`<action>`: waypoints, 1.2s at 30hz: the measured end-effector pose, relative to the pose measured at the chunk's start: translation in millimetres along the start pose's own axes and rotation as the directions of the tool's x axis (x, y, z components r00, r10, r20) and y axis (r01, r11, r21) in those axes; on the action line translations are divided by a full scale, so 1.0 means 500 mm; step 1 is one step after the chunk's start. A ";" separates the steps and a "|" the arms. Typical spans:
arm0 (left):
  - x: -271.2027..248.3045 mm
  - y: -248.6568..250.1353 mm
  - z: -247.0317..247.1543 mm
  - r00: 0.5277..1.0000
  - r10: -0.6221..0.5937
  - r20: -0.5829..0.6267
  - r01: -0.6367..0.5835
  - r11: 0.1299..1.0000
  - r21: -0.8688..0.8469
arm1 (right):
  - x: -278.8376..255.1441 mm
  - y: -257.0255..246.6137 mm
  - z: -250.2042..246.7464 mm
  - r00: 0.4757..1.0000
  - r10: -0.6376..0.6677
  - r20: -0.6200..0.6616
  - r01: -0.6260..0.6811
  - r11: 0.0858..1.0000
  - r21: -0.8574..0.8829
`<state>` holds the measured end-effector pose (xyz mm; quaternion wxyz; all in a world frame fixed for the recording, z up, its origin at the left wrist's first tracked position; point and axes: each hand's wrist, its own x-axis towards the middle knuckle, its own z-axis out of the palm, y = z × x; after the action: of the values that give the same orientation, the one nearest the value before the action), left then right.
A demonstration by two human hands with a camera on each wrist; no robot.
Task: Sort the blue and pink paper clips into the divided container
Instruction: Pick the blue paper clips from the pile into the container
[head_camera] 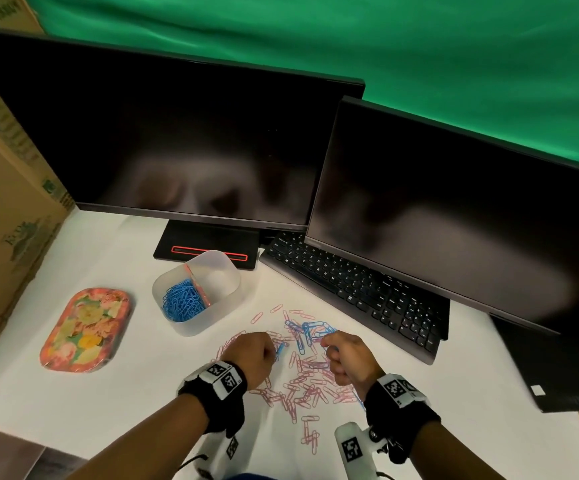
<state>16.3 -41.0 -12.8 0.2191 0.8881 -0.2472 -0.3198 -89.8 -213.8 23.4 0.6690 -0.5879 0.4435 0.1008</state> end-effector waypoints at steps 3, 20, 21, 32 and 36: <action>-0.007 -0.010 -0.021 1.000 -0.002 -0.005 0.001 0.970 -0.243 | 0.003 -0.019 0.016 1.000 -0.002 0.031 0.002 1.000 0.007; -0.028 -0.134 -0.264 0.844 -0.527 -0.100 0.141 0.398 -0.906 | 0.019 -0.266 0.398 0.916 0.065 0.397 0.066 0.949 -0.307; -0.027 -0.139 -0.270 0.845 -0.527 -0.089 0.136 0.373 -0.918 | 0.021 -0.273 0.413 0.912 0.092 0.400 0.047 0.945 -0.324; -0.004 -0.159 -0.272 0.845 -0.482 -0.234 0.149 0.631 -0.761 | 0.071 -0.269 0.308 0.944 -0.044 0.327 0.131 0.960 -0.248; -0.013 -0.091 -0.241 0.866 -0.297 -0.402 0.004 0.808 -0.589 | 0.103 -0.229 0.145 0.951 0.055 0.304 0.014 0.975 -0.220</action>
<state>107.2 26.4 49.6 0.5011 0.8490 -0.0052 -0.1676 50.0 -203.4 60.6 0.6600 -0.6304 0.3257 0.2467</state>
